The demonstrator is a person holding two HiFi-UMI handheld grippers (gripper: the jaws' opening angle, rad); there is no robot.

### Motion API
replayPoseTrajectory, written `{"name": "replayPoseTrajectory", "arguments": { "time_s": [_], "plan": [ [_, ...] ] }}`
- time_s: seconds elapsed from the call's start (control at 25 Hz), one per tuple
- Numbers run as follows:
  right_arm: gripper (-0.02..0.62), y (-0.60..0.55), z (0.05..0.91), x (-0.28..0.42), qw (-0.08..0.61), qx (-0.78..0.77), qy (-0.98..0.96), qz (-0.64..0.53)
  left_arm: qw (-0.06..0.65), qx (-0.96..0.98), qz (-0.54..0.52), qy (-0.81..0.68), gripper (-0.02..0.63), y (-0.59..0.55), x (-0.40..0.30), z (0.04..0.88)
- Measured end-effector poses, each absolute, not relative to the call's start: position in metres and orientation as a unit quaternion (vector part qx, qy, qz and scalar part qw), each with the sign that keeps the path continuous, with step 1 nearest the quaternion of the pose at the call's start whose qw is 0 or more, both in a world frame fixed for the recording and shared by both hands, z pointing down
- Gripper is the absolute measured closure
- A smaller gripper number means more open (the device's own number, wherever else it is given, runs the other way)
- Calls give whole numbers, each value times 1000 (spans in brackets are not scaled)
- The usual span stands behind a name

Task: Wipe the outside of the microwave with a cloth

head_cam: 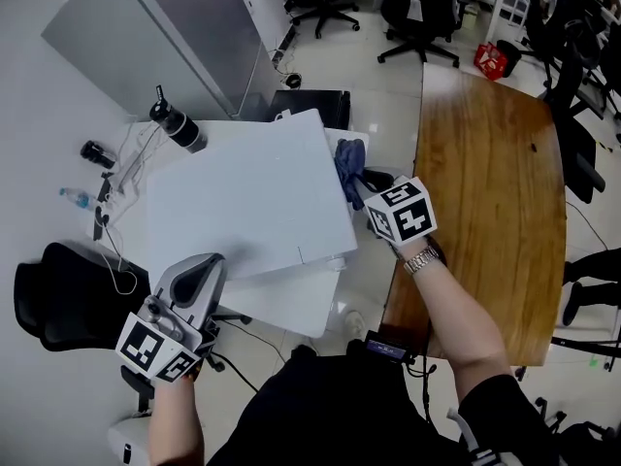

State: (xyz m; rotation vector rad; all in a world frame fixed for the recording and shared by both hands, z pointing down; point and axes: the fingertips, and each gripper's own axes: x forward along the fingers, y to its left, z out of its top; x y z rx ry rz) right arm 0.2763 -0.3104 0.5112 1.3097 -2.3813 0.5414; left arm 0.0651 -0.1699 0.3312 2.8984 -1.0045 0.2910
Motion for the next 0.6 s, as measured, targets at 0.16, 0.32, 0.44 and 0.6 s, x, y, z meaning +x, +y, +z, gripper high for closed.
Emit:
{"name": "replayPoseTrajectory", "arguments": {
  "time_s": [0.16, 0.32, 0.44, 0.6],
  "plan": [
    [546, -313, 542, 276, 193, 460, -841, 211, 31, 940, 101, -325, 601, -172, 71, 334],
    [546, -315, 569, 276, 205, 455, -837, 224, 33, 939, 106, -326, 601, -175, 75, 337],
    [546, -318, 587, 275, 218, 451, -834, 233, 36, 938, 109, -328, 601, -176, 76, 340],
    [546, -322, 611, 275, 237, 447, -827, 244, 38, 936, 112, -333, 601, -178, 76, 341]
  ]
}}
